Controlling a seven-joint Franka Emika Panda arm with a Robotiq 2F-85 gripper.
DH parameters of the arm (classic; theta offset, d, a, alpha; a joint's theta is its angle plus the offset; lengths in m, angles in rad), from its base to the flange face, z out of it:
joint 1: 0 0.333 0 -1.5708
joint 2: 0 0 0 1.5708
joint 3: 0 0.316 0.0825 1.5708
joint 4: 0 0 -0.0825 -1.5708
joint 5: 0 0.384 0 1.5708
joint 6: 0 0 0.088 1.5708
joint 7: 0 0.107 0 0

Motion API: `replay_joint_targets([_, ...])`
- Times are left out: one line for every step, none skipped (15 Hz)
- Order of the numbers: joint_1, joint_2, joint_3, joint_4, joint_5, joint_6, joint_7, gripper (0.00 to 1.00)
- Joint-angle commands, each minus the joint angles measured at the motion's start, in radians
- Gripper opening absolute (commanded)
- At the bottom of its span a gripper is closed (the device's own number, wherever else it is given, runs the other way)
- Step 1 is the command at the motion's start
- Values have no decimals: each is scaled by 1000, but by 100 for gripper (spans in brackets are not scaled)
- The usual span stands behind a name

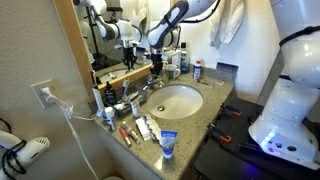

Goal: Push the faucet handle upwards and then downwards

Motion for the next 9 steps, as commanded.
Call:
replay_joint_targets([-3,-29,7,0,-3,-23,0,7])
replay_joint_targets([-1,-35,8,-3,-3,-19,1,7])
replay_joint_targets([-1,-39,10,-5,-2,-16,-2,7])
replay_joint_targets([0,-48,13,-7,-1,-11,-6,7])
replay_joint_targets([2,-53,14,-8,-3,-10,-7,7])
replay_joint_targets([4,-58,16,-7,-4,-10,-9,7])
replay_joint_targets([7,-65,16,-6,-8,-8,-10,7])
replay_joint_targets([10,-69,15,-5,-12,-10,-9,7])
replay_joint_targets([11,-72,16,-1,-14,-9,-9,7])
